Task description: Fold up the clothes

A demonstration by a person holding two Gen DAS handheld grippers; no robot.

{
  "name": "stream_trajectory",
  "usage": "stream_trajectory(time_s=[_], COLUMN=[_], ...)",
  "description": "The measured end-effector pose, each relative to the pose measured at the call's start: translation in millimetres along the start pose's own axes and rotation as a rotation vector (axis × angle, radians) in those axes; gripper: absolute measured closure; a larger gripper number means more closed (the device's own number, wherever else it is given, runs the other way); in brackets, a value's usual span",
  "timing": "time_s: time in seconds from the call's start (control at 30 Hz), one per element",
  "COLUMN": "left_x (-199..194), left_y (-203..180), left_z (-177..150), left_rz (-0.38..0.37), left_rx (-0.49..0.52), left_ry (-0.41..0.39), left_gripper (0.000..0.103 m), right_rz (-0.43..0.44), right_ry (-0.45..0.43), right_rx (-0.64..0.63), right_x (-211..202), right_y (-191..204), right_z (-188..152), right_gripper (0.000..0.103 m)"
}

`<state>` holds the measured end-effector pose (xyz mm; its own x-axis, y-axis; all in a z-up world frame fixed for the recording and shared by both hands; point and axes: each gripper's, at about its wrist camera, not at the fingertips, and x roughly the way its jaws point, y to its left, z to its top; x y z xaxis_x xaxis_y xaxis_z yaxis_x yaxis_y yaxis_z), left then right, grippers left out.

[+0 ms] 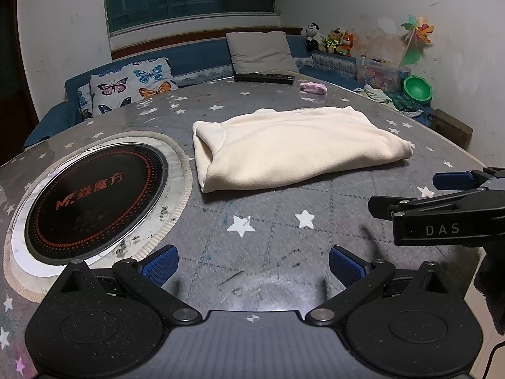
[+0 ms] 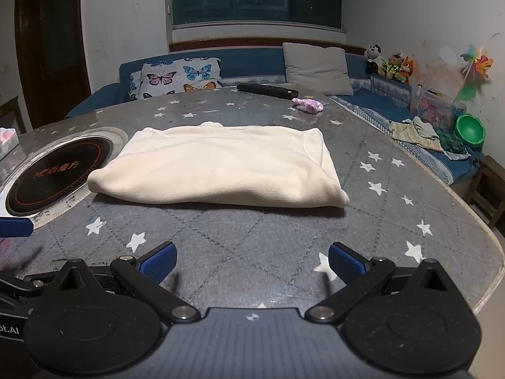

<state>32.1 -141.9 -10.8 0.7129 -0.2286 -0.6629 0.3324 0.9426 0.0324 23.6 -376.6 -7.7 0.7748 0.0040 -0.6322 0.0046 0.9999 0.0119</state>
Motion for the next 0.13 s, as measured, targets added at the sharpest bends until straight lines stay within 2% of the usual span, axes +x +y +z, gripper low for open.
stream_trajectory(time_s=[0.13], left_x=[3.1], left_y=[1.2], left_z=[1.4], left_rz=[0.0], left_rx=[-0.002], left_ry=[0.004], left_gripper=[0.0], right_rz=[-0.001], right_ry=[0.006], right_rx=[-0.002], right_x=[3.1], right_y=[-0.1], right_z=[0.9], right_gripper=[0.0])
